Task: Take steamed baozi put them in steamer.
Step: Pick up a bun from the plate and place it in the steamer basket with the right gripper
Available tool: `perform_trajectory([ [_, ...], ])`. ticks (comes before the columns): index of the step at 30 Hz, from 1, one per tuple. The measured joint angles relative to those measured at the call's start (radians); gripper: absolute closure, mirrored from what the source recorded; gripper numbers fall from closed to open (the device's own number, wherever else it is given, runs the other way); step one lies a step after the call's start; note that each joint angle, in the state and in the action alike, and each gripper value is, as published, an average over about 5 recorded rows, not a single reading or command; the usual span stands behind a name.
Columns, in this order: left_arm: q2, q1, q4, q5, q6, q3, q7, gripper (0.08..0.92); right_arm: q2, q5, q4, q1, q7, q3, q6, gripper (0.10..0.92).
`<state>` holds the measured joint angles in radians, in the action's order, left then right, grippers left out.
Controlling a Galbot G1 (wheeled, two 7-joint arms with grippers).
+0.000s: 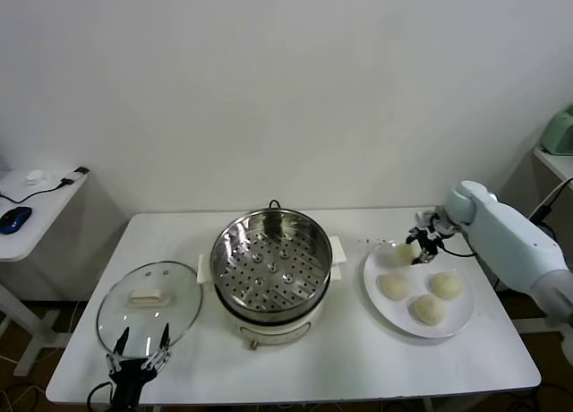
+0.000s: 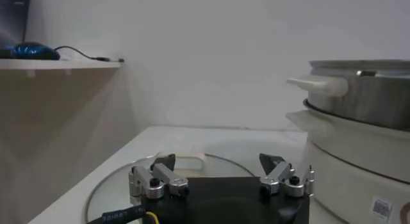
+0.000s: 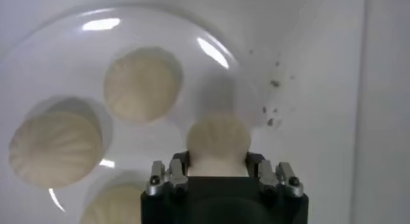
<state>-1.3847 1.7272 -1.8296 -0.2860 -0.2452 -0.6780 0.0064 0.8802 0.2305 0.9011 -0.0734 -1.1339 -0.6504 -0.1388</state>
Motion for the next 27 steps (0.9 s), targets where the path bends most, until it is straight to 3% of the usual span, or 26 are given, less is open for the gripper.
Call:
perform_trajectory([
  [14,0.001,0.016,-0.029,0.005,0.0,0.001,-0.005,0.177,0.131,-0.055,0.338,-0.32,-0.026,-0.217,-0.227,0.433],
  [27,0.0,0.027,-0.037,0.006,-0.004,-0.004,-0.005,0.177,0.358,0.087,0.32,-0.34,-0.047,-0.319,-0.384,0.473],
])
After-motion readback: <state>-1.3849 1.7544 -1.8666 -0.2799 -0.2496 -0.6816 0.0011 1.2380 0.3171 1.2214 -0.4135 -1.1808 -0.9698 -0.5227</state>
